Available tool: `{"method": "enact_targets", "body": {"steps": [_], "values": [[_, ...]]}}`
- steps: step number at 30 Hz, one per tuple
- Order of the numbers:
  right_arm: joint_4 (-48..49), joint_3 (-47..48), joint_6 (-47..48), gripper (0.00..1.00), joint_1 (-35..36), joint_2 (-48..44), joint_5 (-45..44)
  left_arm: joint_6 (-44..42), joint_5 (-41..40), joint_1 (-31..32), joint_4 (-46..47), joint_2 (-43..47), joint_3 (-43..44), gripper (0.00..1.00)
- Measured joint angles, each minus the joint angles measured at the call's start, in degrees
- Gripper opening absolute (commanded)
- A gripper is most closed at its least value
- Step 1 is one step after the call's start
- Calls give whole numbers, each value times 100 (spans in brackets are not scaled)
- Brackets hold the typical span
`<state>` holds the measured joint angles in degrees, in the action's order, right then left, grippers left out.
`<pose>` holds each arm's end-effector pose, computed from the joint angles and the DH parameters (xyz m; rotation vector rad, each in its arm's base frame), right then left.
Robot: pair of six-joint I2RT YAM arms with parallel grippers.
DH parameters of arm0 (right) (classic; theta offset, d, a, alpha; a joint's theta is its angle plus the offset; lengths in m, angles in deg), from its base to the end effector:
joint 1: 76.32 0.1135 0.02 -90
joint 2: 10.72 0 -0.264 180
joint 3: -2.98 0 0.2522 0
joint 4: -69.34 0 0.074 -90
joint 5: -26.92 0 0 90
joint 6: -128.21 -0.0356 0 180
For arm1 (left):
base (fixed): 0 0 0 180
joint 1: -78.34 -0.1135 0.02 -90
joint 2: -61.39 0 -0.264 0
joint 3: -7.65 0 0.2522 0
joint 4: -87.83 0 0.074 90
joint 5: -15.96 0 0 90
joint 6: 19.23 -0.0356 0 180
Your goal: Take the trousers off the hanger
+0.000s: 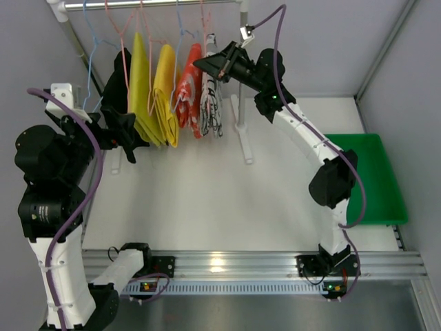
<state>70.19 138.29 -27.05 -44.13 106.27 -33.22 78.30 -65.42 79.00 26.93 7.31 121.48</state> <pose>0.3953 0.2698 0.4625 -0.1057 1.5040 1.7404 0.1013 -0.0065 0.5430 0.0220 1.5952 -0.2310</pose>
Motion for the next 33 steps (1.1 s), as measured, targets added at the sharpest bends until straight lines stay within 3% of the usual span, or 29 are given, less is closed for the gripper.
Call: {"method": "enact_targets", "body": {"steps": [9,15,21,27,30,33], "values": [[-160,-1410,321,0,0,-1384,420,-24,699,0,4,20,46,99],[-190,-2146,389,0,2,-2319,496,289,1287,0,52,-365,568,98],[-413,-2494,686,0,0,-2732,393,1064,2144,2,271,-1134,1029,96],[-1152,-3488,1200,0,0,-3622,-151,2000,2883,17,817,-2122,1543,94],[-1460,-3978,1314,0,4,-4144,-365,2256,2944,227,1075,-2444,1707,93],[-1665,-4404,1447,0,9,-4658,-595,2181,2796,957,1091,-2645,1915,93]]}}
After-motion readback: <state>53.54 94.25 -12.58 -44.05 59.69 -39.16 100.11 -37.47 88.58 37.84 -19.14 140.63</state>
